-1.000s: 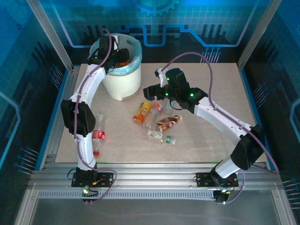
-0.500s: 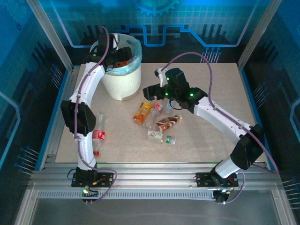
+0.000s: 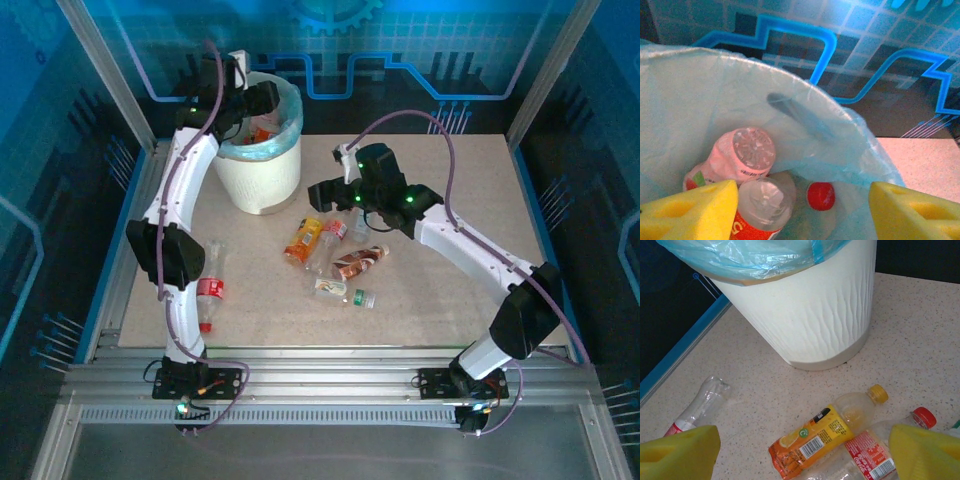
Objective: Put the plastic bottles in the bin
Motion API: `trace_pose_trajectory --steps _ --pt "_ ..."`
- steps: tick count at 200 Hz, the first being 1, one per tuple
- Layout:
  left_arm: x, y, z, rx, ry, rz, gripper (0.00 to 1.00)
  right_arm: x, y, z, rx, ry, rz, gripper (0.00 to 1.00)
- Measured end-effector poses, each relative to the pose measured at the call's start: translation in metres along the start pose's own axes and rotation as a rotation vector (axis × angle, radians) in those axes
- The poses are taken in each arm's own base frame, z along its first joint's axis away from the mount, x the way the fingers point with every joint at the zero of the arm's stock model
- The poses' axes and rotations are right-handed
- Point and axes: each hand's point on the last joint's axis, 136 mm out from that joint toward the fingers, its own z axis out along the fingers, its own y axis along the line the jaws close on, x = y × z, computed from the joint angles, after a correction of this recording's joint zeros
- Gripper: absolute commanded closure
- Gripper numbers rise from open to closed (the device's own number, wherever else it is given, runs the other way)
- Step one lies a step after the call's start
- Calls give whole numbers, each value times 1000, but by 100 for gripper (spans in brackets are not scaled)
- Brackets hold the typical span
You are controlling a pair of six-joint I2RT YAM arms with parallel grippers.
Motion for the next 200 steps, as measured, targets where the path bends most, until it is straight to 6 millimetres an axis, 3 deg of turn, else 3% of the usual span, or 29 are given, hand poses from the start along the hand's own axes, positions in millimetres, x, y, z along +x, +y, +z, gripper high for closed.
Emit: trace_pose_trajectory --steps 50,71,98,133,168,200 --pt "1 -10 -3 56 14 -44 31 -1 -8 1 21 19 19 14" --pt "-4 -18 -14 84 6 -49 31 2 -14 0 33 38 36 15" --pt "-12 -29 -53 112 -23 -49 31 9 -15 2 29 72 60 16" --pt "-13 -37 -131 125 -86 -30 29 16 -13 2 23 99 101 17" --pt "20 -20 -194 49 -101 -1 26 33 8 4 -4 144 91 16" --pt "86 18 -210 -94 17 4 23 55 49 12 -66 197 33 16"
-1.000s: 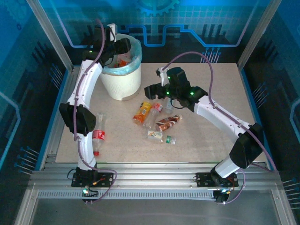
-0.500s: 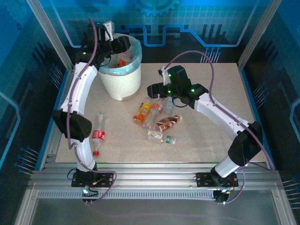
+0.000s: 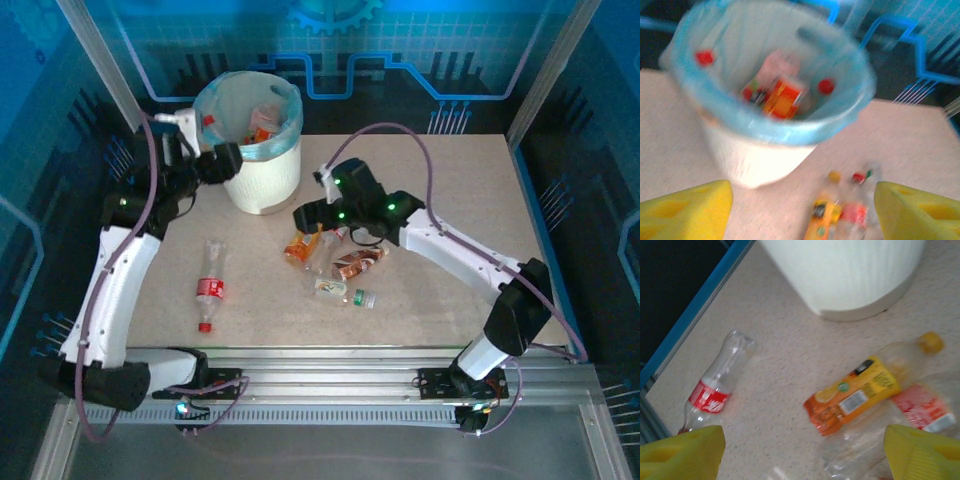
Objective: Put the plastic bottles in the bin
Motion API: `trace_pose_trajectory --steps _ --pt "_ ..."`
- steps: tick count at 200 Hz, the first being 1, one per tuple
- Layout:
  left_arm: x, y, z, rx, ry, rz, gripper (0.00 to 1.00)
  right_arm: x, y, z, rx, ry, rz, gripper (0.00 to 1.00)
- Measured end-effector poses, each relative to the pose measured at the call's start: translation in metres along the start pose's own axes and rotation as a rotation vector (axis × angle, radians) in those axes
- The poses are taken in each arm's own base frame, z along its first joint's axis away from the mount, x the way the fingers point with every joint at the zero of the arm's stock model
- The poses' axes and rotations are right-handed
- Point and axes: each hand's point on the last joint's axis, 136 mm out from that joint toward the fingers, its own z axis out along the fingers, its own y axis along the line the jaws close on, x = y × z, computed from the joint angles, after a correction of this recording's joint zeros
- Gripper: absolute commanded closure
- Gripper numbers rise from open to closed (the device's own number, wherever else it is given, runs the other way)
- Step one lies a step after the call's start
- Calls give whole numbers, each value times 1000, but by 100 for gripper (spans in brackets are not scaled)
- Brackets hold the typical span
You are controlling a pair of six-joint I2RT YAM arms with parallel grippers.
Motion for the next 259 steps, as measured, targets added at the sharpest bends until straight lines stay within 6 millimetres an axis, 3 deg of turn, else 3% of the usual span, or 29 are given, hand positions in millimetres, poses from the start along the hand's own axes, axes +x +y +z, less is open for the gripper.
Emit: trace_pose_trajectory --steps 47,83,117,203,259 --pt "126 68 29 -235 377 -19 20 34 24 31 -15 97 -33 16" --pt "185 115 50 -367 582 -89 19 44 35 32 -6 114 -55 15" --pt "209 136 67 -420 678 -128 19 48 37 27 5 108 -61 15" --pt "260 154 93 -434 856 -118 20 50 38 23 10 105 -57 14" --pt "290 166 101 -445 962 -111 32 50 37 23 24 99 -61 14"
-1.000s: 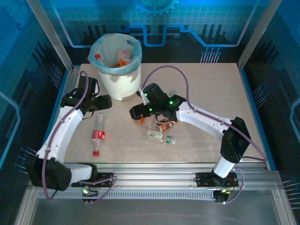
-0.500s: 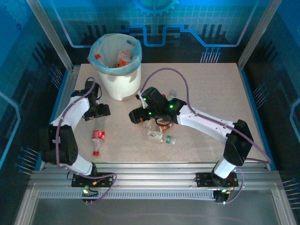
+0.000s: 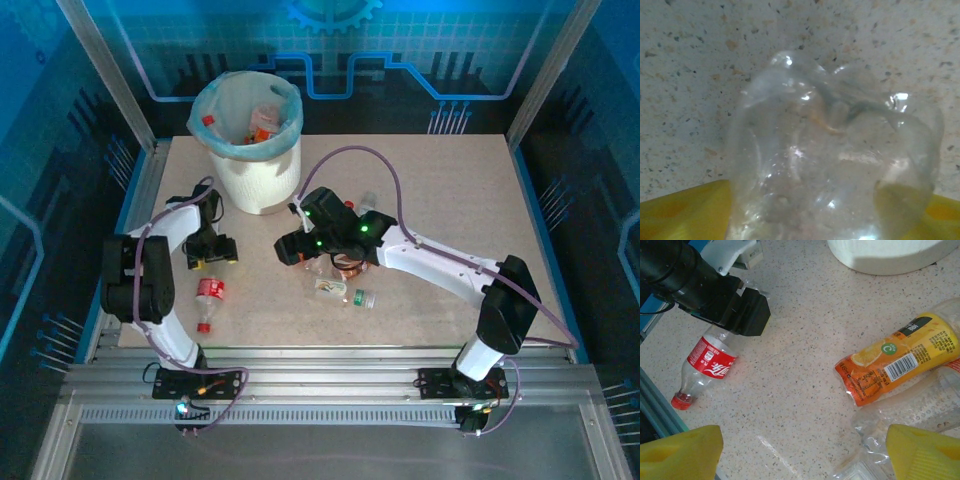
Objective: Put the plastic bottles in the bin
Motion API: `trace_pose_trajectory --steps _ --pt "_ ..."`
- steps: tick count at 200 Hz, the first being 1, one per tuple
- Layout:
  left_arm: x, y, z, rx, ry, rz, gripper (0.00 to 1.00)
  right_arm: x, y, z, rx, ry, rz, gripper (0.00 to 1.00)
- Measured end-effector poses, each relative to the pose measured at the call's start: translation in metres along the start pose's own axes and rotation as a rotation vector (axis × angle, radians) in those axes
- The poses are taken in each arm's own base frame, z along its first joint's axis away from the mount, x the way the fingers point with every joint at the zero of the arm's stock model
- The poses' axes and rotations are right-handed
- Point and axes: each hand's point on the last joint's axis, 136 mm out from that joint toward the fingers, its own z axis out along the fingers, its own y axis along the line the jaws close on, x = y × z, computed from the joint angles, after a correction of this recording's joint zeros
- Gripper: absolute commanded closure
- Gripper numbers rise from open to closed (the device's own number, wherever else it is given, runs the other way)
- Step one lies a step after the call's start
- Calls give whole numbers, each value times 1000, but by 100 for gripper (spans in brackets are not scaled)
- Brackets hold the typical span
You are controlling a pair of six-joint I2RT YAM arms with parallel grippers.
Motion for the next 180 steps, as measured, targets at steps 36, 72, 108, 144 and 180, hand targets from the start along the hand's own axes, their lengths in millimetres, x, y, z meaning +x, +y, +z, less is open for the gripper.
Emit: trace_pose_trajectory --steps 36,72,108,144,180 --pt "-2 5 2 -1 2 -15 41 2 -1 3 3 7 0 14" --pt "-6 8 -10 -1 -40 -23 43 7 -3 7 13 31 -5 14" --pt "-19 16 -54 -3 -190 -49 44 8 -5 5 21 38 -20 14" --pt "-44 27 -143 9 -466 -105 46 -4 -3 -13 23 -19 -39 15" --pt "-55 38 -250 50 -784 -184 49 -32 4 -60 -9 -176 -69 17"
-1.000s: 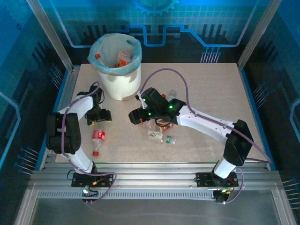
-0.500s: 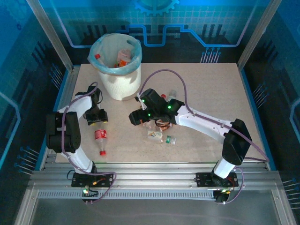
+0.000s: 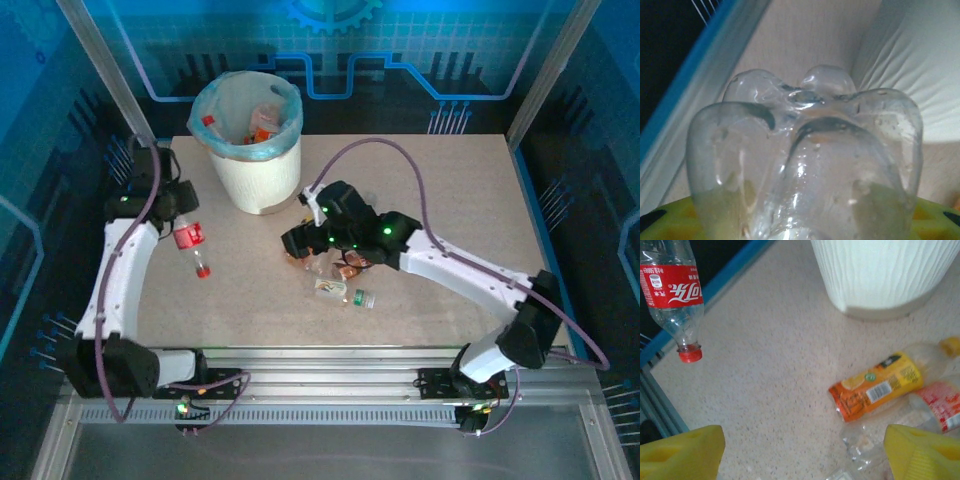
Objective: Put the plastic bottles in the bin
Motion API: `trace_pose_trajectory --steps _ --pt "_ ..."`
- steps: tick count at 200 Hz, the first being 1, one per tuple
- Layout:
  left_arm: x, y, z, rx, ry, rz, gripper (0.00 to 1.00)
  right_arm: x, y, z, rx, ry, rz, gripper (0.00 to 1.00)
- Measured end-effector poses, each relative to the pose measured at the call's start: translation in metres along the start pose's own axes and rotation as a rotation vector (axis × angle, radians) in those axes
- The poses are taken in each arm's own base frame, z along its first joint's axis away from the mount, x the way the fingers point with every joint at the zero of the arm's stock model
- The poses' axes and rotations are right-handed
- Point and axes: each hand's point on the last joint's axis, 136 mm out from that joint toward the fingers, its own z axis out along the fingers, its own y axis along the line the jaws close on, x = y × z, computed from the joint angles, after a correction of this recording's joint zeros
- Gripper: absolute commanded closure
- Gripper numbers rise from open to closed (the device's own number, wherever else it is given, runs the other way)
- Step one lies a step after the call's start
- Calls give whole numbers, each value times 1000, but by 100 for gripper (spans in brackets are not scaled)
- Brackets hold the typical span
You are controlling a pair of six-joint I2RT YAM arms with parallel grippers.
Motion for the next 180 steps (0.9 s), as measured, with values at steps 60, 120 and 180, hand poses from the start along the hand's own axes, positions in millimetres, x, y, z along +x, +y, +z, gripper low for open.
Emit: trace_pose_trajectory --steps 60,120,180 --pt "-117 -11 -110 127 -439 -128 53 -26 -10 -37 -10 -171 -39 18" --pt "-190 -44 -175 390 -759 -222 54 -41 -22 -40 3 -222 -47 19" --pt "-232 -119 -165 612 -818 -120 54 -83 -12 -40 -37 -273 -74 19"
